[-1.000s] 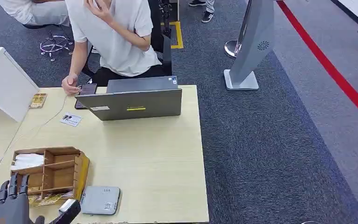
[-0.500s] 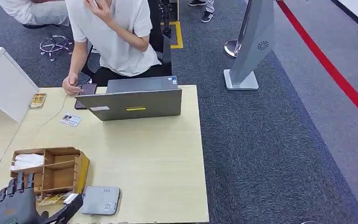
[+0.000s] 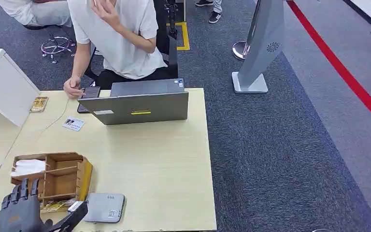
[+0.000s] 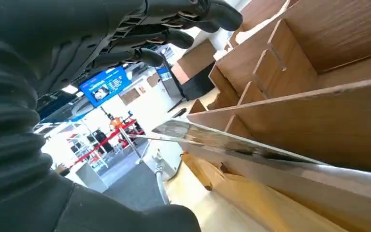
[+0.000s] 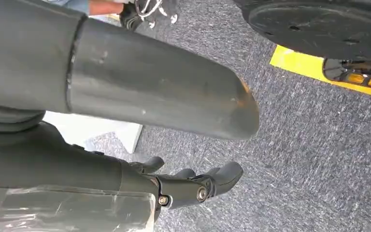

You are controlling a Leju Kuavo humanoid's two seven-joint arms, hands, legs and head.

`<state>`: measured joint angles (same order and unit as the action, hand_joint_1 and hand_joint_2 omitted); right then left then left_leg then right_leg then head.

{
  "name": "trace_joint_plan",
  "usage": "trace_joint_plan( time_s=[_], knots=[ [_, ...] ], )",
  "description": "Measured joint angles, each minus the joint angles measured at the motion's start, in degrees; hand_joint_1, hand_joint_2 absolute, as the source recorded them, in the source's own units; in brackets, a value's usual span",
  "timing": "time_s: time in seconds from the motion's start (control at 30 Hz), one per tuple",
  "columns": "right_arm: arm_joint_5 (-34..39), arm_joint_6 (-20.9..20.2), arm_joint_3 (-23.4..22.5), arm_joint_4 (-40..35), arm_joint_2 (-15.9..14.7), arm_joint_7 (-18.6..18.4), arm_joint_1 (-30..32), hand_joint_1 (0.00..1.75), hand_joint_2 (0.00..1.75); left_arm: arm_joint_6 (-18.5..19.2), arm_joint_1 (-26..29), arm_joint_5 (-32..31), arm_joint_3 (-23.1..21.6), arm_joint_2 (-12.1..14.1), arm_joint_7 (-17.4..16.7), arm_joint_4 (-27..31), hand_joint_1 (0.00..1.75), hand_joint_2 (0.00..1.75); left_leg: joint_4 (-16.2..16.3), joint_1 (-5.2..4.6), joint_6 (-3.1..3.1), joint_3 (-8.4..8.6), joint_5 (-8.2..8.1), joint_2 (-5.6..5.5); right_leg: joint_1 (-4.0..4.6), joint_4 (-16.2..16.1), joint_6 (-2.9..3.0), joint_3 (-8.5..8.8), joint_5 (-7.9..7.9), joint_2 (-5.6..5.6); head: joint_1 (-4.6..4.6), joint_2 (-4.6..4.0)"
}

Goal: Pass the card to the sensor for recognition and then transmit it.

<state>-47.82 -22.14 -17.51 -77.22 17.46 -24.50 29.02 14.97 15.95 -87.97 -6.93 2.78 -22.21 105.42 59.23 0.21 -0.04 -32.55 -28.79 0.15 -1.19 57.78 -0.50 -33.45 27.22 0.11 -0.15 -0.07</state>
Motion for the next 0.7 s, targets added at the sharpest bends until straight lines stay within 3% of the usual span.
trace_joint_plan(
  time_s=[0.33, 0.53, 0.7],
  knots=[
    [-0.7, -0.4, 0.0, 0.2, 0.0, 0.7, 0.0, 0.0, 0.0, -0.7, -0.3, 0.0, -3.6, 0.0, 0.1, -0.4, 0.0, 1.75, 0.0, 0.0, 0.0, -0.01, 0.0, 0.0, 0.0, 0.0, 0.0, 0.0, 0.0, 0.0, 0.0, 0.0],
    [-0.5, 0.0, 0.0, 0.3, 0.0, 0.8, 0.0, 0.0, 0.0, -6.5, -1.0, 0.0, -6.8, 1.4, 2.1, -0.9, 0.0, 1.75, 0.0, 0.0, 0.0, -0.01, 0.0, -0.01, 0.0, 0.0, 0.0, -0.01, 0.0, 0.0, 0.0, 0.0],
    [0.2, 0.5, 0.1, 0.3, 0.0, 1.0, 0.1, 0.0, 0.0, -6.5, -1.5, 0.0, -9.2, 1.8, 2.1, -0.9, 0.0, 1.75, 0.0, 0.0, 0.0, 0.01, 0.0, 0.01, 0.0, 0.0, 0.0, 0.0, 0.0, 0.0, 0.0, 0.0]
  ],
)
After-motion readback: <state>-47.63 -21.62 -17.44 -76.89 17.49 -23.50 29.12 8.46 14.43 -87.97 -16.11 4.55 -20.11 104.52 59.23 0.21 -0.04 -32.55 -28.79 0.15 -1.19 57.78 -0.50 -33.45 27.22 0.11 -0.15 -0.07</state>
